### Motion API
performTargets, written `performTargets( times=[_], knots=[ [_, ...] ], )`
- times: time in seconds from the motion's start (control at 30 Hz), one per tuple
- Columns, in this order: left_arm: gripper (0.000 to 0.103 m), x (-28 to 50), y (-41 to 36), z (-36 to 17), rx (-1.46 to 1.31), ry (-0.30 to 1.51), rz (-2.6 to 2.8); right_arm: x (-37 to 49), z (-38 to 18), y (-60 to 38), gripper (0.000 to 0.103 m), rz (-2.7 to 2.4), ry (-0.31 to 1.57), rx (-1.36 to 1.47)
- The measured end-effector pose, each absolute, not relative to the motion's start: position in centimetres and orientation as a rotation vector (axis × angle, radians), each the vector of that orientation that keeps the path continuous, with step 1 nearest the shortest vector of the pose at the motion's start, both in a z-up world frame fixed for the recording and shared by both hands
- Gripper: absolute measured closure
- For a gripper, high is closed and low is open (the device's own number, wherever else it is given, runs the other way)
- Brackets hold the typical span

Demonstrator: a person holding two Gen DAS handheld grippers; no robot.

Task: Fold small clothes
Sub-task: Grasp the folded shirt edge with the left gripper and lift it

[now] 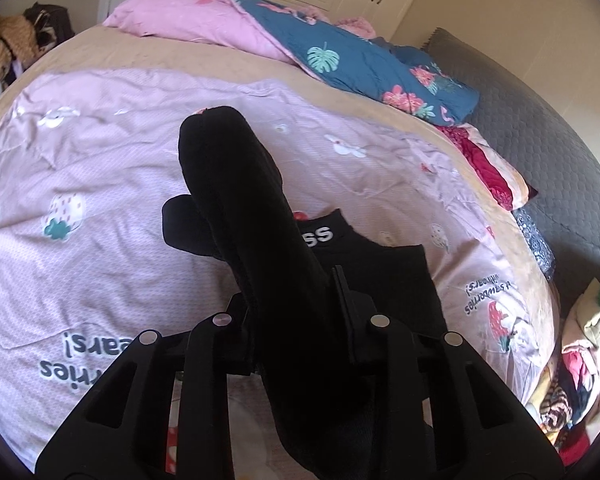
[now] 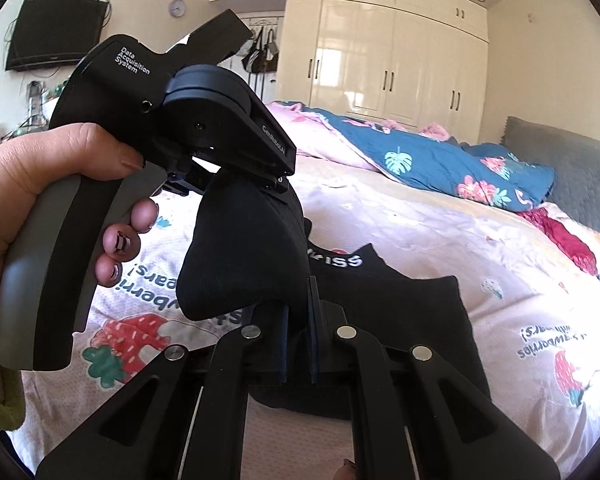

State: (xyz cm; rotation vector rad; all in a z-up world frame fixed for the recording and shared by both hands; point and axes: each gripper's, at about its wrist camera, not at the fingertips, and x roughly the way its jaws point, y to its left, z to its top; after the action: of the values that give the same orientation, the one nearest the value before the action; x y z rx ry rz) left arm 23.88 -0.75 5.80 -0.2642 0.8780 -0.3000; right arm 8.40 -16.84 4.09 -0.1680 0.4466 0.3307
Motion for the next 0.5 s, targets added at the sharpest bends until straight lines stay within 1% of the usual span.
performTargets(
  times=[0.5],
  knots=[
    [0.082, 24.6, -7.4, 5.9, -0.187, 0.902, -0.357, 8.3, 3.6, -22.6, 0.097, 0.266, 0.495, -0.041]
  ],
)
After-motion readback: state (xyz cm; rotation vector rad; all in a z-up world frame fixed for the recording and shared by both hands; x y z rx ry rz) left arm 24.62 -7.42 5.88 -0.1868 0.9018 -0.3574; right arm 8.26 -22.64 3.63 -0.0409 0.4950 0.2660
